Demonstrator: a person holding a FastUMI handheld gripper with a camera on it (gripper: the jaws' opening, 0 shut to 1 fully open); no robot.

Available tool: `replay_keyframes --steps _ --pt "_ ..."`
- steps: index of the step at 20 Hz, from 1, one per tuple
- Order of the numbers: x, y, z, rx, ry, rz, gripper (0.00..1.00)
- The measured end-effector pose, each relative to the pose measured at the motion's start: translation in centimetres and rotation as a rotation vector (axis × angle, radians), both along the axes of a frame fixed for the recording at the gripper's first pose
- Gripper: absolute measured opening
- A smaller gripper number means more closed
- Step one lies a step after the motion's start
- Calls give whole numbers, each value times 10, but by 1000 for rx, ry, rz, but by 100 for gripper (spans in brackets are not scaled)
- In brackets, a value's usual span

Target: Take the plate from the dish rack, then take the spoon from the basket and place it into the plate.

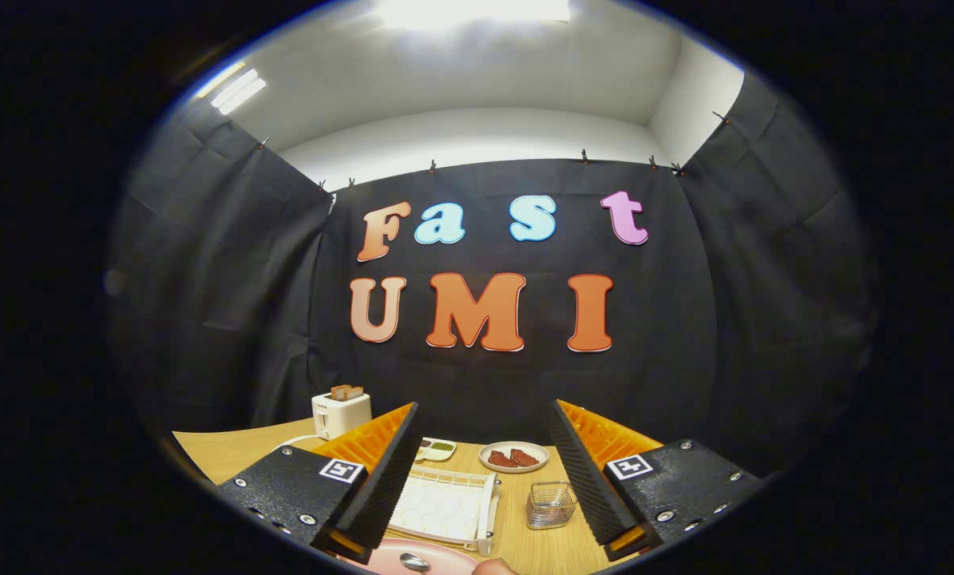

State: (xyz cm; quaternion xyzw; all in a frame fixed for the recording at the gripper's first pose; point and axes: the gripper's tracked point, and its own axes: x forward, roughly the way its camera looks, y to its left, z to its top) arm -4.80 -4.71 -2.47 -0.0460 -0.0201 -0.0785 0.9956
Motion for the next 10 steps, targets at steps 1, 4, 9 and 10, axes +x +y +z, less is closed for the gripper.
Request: replay_keyframes --steps 1,4,9,10 --pt "2 -1 -3 14 10 1 95" --pt "7 -2 -8 35 27 6 95" --pt "16 5 -10 20 48 26 95" --pt "17 7 -12 17 50 30 95"
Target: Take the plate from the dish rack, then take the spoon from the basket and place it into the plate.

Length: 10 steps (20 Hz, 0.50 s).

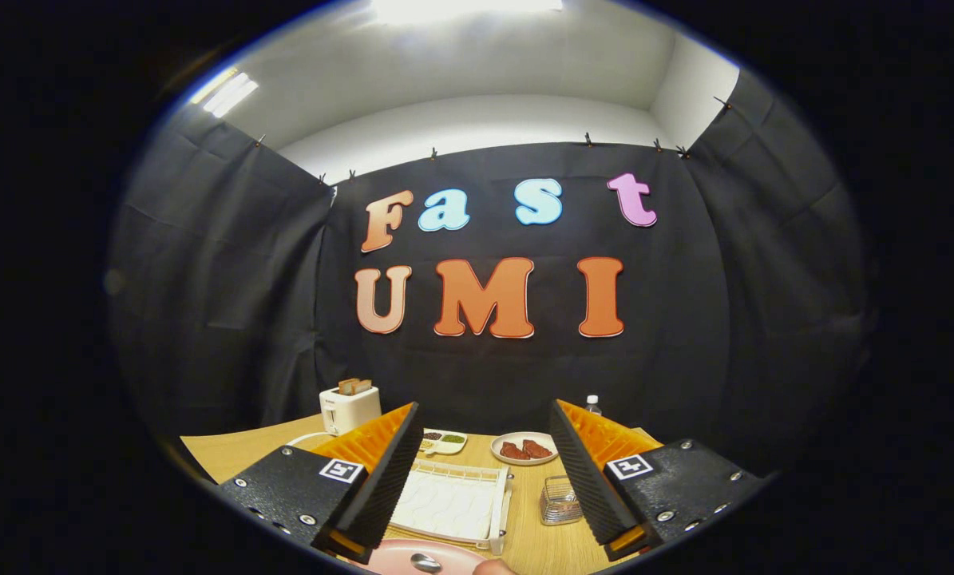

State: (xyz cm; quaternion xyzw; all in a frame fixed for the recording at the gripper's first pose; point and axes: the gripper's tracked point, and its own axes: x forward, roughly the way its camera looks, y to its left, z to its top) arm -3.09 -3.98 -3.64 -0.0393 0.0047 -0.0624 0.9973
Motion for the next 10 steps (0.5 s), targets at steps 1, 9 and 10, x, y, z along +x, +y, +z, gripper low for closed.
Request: replay_keyframes --steps 1,9,10 --pt "2 2 0 -4 -6 5 95" --pt "0 -10 -20 10 13 -13 95" --pt "-1 -12 -19 10 14 -21 95"
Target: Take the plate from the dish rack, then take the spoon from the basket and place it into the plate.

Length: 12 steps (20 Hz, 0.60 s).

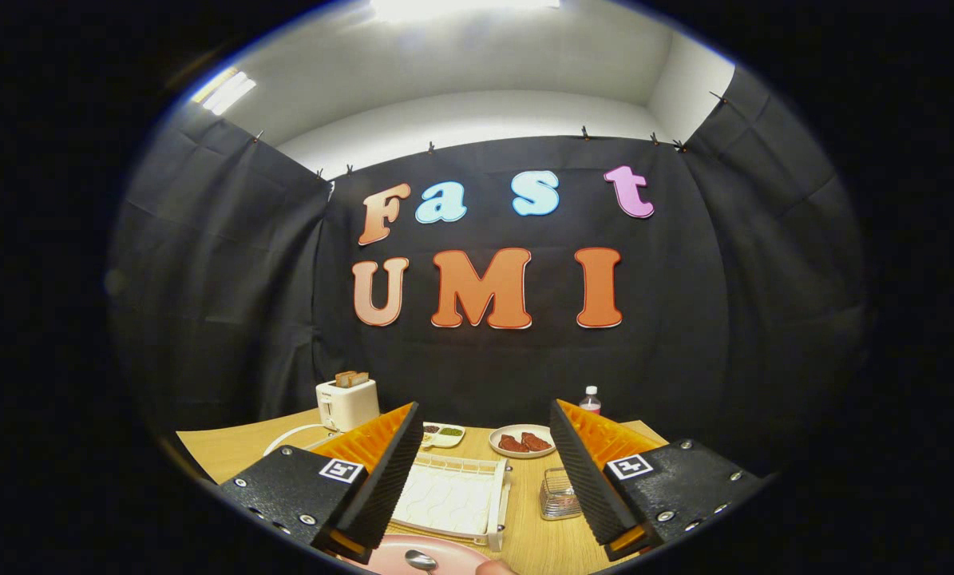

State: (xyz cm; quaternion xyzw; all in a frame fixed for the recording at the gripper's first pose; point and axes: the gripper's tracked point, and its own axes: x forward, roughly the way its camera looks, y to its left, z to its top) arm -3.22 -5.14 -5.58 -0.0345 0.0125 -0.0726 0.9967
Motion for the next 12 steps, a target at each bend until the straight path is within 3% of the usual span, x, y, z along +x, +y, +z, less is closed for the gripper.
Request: replay_keyframes --steps 12 --pt "-15 -20 6 36 -5 -20 95"
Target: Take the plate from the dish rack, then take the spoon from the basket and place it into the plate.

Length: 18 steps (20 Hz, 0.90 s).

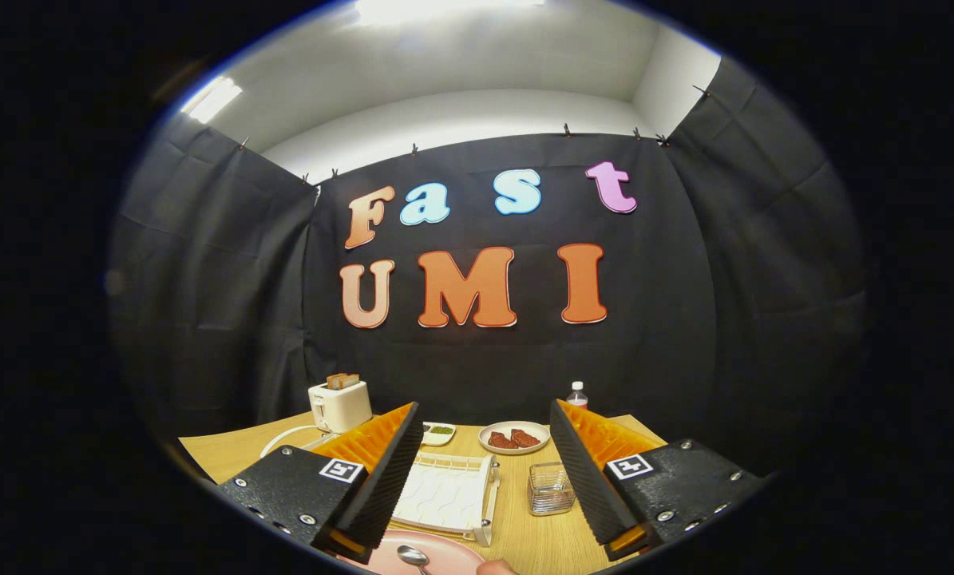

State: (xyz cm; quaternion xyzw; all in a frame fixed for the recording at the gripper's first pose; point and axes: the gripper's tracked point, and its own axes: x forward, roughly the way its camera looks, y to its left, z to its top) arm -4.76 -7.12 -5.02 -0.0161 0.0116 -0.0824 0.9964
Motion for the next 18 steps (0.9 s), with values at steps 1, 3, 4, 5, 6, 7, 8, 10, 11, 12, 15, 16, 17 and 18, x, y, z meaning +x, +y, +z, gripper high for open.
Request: replay_keyframes --steps 1,3,4,5,6,7,8,10,11,12,15,16,17,18 --pt "-2 0 1 1 -1 1 95" --pt "-3 5 10 -4 -24 14 95" --pt "-3 7 11 -7 -30 18 95" --pt "-3 10 13 -13 -37 22 95" --pt "-4 12 14 -26 -42 21 95" --pt "-3 13 15 -49 -48 19 95" --pt "-2 12 15 -77 -51 8 95" --pt "1 16 16 -110 -50 -4 95" --pt "1 19 18 -109 -54 -1 95" --pt "0 24 21 -100 -62 11 95" --pt "-3 29 30 -80 -88 35 95" --pt "-4 29 33 -83 -93 39 95" --pt "-4 27 35 -86 -96 32 95" --pt "-5 27 36 -90 -98 28 95"
